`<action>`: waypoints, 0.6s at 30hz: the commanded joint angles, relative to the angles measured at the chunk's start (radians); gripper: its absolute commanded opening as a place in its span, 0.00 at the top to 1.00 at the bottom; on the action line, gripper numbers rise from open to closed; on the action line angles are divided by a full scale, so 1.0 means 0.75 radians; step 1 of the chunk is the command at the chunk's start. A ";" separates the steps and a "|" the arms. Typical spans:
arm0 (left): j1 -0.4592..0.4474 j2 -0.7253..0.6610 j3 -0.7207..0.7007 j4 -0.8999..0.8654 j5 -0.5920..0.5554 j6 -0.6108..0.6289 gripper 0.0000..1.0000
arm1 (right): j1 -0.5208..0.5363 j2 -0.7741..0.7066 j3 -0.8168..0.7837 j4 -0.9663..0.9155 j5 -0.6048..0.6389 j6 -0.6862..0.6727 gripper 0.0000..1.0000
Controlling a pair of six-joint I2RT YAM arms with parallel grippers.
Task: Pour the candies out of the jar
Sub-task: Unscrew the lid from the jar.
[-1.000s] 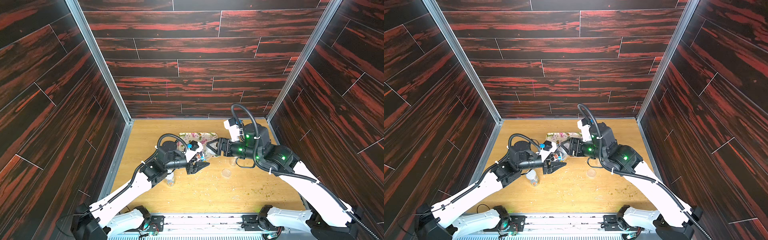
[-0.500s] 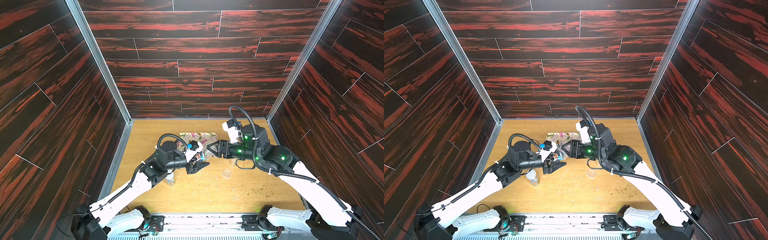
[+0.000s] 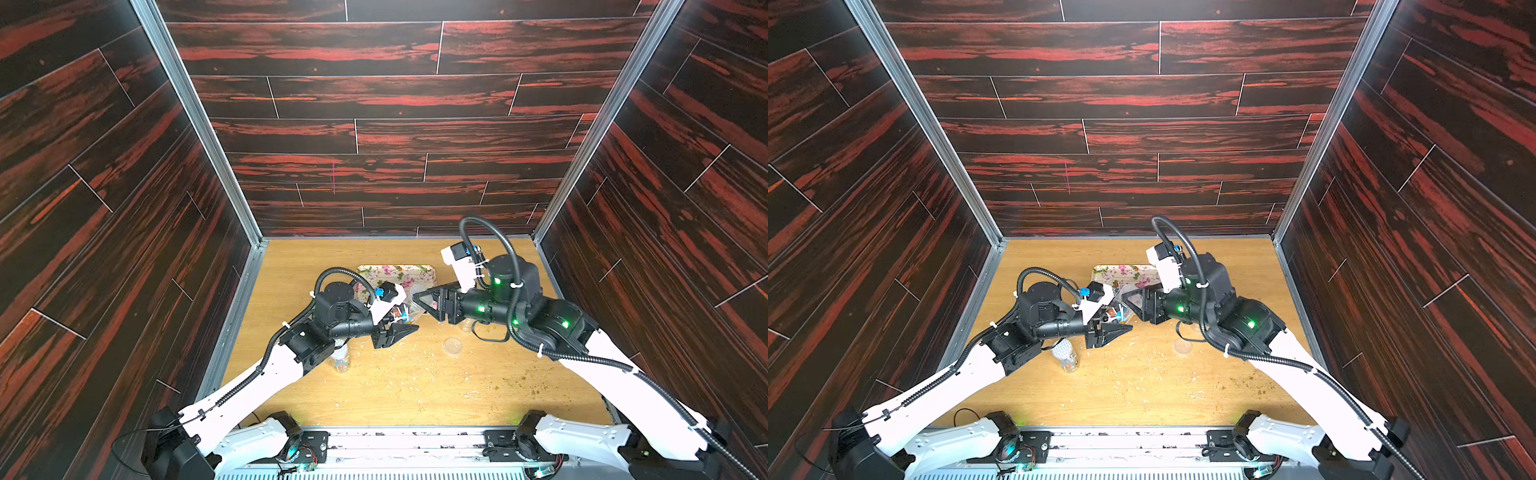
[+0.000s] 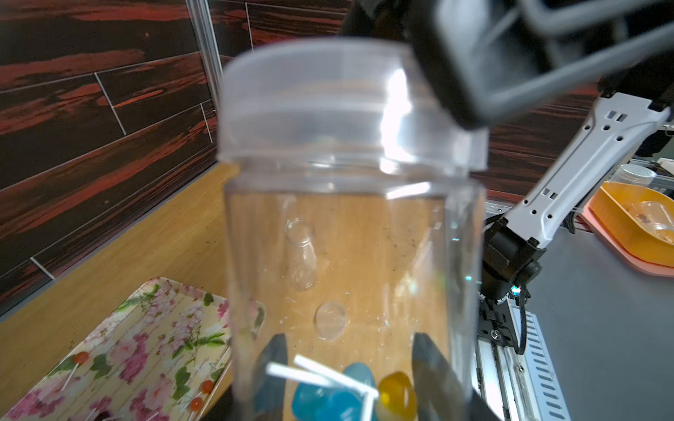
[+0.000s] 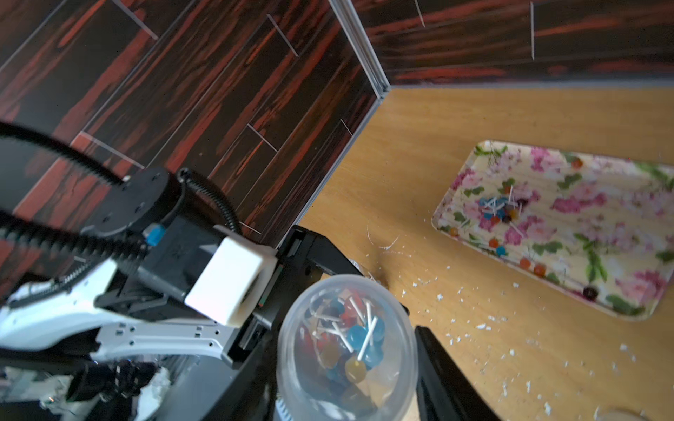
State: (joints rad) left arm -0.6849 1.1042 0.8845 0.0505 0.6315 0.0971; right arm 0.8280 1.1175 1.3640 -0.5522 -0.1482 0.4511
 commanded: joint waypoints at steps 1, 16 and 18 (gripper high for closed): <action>0.002 -0.036 0.004 0.042 0.018 -0.043 0.59 | -0.026 -0.031 -0.042 0.019 -0.088 -0.317 0.50; 0.001 -0.055 -0.004 0.039 0.012 -0.044 0.59 | -0.239 -0.036 -0.081 -0.005 -0.447 -0.758 0.49; 0.001 -0.053 -0.005 0.041 0.011 -0.045 0.59 | -0.239 -0.034 -0.077 -0.012 -0.438 -0.736 0.44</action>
State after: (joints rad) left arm -0.6987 1.1042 0.8806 0.0563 0.6495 0.1081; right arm 0.6624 1.0847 1.2934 -0.4931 -0.4904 -0.0189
